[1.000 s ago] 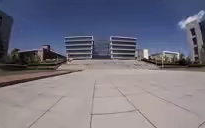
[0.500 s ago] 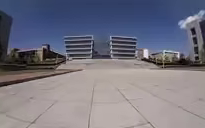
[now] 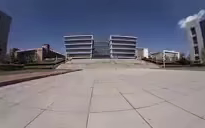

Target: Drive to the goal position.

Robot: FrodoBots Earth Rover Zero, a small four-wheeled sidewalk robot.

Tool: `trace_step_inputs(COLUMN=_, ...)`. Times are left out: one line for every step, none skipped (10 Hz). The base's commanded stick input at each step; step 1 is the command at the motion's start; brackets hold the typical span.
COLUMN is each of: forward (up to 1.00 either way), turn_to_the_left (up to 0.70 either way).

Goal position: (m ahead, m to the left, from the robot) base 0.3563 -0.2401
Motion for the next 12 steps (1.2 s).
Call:
trace_step_inputs(forward=0.7, turn_to_the_left=0.01)
trace_step_inputs(forward=0.7, turn_to_the_left=0.01)
trace_step_inputs(forward=0.7, turn_to_the_left=0.01)
trace_step_inputs(forward=0.7, turn_to_the_left=0.01)
trace_step_inputs(forward=0.7, turn_to_the_left=0.01)
trace_step_inputs(forward=0.7, turn_to_the_left=0.01)
trace_step_inputs(forward=0.7, turn_to_the_left=0.01)
trace_step_inputs(forward=0.7, turn_to_the_left=0.01)
trace_step_inputs(forward=0.7, turn_to_the_left=0.01)
trace_step_inputs(forward=0.7, turn_to_the_left=0.01)
trace_step_inputs(forward=0.7, turn_to_the_left=0.01)
trace_step_inputs(forward=0.7, turn_to_the_left=0.01)
